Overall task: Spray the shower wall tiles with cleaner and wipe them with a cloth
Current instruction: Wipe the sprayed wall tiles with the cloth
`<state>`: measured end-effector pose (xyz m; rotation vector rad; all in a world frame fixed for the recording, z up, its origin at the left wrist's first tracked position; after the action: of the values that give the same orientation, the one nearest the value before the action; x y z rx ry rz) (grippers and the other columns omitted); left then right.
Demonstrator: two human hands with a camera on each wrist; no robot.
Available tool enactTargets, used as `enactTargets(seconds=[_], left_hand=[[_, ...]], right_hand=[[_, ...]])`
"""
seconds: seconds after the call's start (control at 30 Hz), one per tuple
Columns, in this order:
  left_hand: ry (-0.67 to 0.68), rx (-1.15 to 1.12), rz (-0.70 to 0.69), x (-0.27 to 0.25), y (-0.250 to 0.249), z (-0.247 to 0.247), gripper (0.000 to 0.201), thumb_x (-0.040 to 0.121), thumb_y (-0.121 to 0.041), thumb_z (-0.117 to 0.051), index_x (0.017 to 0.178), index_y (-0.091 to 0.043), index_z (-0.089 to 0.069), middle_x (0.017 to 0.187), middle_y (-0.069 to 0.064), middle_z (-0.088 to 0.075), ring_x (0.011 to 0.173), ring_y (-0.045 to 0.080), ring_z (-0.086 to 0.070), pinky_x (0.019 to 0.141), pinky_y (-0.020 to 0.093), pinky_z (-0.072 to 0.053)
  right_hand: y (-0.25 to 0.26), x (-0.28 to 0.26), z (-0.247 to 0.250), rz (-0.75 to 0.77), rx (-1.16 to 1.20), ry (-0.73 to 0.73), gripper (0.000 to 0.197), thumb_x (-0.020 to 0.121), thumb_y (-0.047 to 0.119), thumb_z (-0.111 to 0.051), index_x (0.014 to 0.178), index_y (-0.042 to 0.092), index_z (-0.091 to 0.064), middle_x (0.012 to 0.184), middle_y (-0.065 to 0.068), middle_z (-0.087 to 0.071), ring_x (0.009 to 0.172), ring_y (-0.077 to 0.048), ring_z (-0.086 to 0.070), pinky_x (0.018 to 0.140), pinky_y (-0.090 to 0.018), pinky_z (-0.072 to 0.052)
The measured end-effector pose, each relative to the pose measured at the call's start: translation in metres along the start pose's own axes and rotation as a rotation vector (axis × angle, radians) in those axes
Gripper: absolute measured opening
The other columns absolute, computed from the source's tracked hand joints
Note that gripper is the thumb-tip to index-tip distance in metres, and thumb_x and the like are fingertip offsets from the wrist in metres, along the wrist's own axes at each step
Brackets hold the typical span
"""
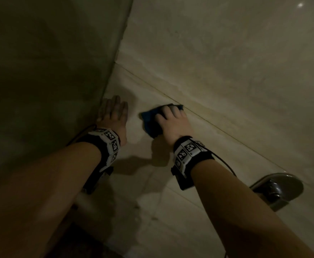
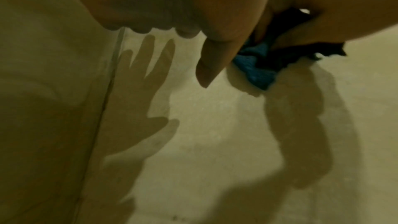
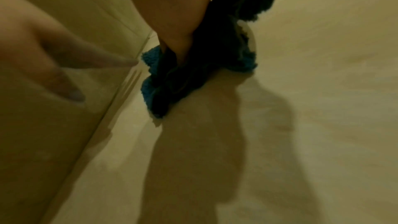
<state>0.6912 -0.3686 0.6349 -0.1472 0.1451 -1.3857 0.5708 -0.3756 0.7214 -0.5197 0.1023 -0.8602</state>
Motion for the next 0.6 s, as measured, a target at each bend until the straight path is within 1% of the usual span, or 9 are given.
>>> enactTargets(seconds=[0.07,0.17,0.33,0.37,0.43,0.47,0.5,0.57,0.6], left_hand=[[-0.065,-0.036,-0.036,0.003,-0.007,0.010,0.095,0.089,-0.026,-0.050,0.146,-0.022,0.026,0.152,0.011,0.034,0.144,0.034,0.022,0.118,0.047,0.007],[-0.157,-0.064,-0.072,0.006,-0.024,0.033,0.094,0.089,-0.021,-0.049,0.146,-0.027,0.025,0.152,0.010,0.035,0.144,0.034,0.021,0.119,0.047,0.005],[-0.253,-0.022,-0.126,0.002,-0.054,0.064,0.092,0.091,-0.022,-0.048,0.146,-0.018,0.025,0.152,0.013,0.033,0.144,0.036,0.019,0.118,0.047,0.003],[-0.261,-0.010,-0.127,0.002,-0.056,0.066,0.091,0.091,-0.023,-0.048,0.146,-0.017,0.024,0.152,0.014,0.033,0.144,0.036,0.019,0.118,0.047,0.003],[-0.244,0.016,-0.118,0.001,-0.058,0.066,0.091,0.091,-0.024,-0.048,0.146,-0.016,0.024,0.152,0.014,0.034,0.144,0.035,0.019,0.118,0.046,0.003],[-0.231,0.022,-0.115,0.001,-0.058,0.065,0.092,0.091,-0.025,-0.048,0.146,-0.016,0.025,0.152,0.013,0.034,0.144,0.035,0.020,0.118,0.046,0.002],[-0.219,0.024,-0.112,0.001,-0.057,0.064,0.092,0.091,-0.025,-0.048,0.146,-0.015,0.025,0.152,0.013,0.034,0.144,0.034,0.020,0.119,0.046,0.002],[-0.211,0.014,-0.102,0.000,-0.054,0.061,0.092,0.091,-0.024,-0.049,0.146,-0.016,0.024,0.151,0.012,0.036,0.144,0.033,0.022,0.119,0.045,0.002],[-0.211,-0.001,-0.100,0.000,-0.052,0.060,0.093,0.090,-0.024,-0.049,0.147,-0.016,0.024,0.151,0.012,0.036,0.144,0.033,0.023,0.119,0.045,0.002]], right_hand=[[-0.019,-0.013,0.008,-0.056,0.030,-0.041,0.043,0.096,0.022,-0.041,0.139,0.016,-0.037,0.148,-0.009,-0.028,0.135,-0.029,-0.024,0.110,-0.037,-0.019],[-0.052,-0.020,0.040,-0.207,0.113,-0.207,0.039,0.096,0.021,-0.041,0.135,0.015,-0.042,0.144,-0.011,-0.035,0.133,-0.030,-0.027,0.107,-0.038,-0.022],[-0.073,-0.011,0.072,-0.295,0.172,-0.368,0.037,0.094,0.017,-0.042,0.130,0.014,-0.048,0.138,-0.013,-0.042,0.127,-0.032,-0.034,0.101,-0.040,-0.028],[-0.073,-0.011,0.071,-0.327,0.164,-0.406,0.036,0.091,0.016,-0.043,0.125,0.014,-0.054,0.133,-0.014,-0.048,0.123,-0.033,-0.041,0.097,-0.040,-0.033],[-0.070,-0.019,0.075,-0.403,0.169,-0.498,0.035,0.081,0.017,-0.042,0.106,0.014,-0.066,0.114,-0.015,-0.062,0.104,-0.035,-0.057,0.085,-0.038,-0.046],[-0.067,-0.021,0.073,-0.416,0.183,-0.499,0.036,0.079,0.018,-0.041,0.101,0.014,-0.068,0.109,-0.015,-0.065,0.099,-0.035,-0.060,0.081,-0.038,-0.049],[-0.063,-0.022,0.066,-0.413,0.207,-0.462,0.036,0.081,0.016,-0.042,0.107,0.013,-0.066,0.114,-0.016,-0.062,0.104,-0.035,-0.057,0.086,-0.040,-0.047],[-0.055,-0.023,0.039,-0.365,0.238,-0.281,0.038,0.091,0.014,-0.044,0.127,0.012,-0.052,0.136,-0.016,-0.045,0.126,-0.035,-0.038,0.102,-0.042,-0.032],[-0.054,-0.027,0.031,-0.334,0.232,-0.230,0.039,0.094,0.015,-0.043,0.132,0.012,-0.047,0.141,-0.015,-0.039,0.131,-0.034,-0.031,0.106,-0.042,-0.026]])
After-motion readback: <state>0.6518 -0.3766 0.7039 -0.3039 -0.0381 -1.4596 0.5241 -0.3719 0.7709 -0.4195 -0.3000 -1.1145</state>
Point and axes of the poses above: each hand's wrist, its own x-axis towards the middle knuckle, its own z-axis out of the back of the hand, y = z × x, the point moved 9 cm from there along x, towards the middle knuckle
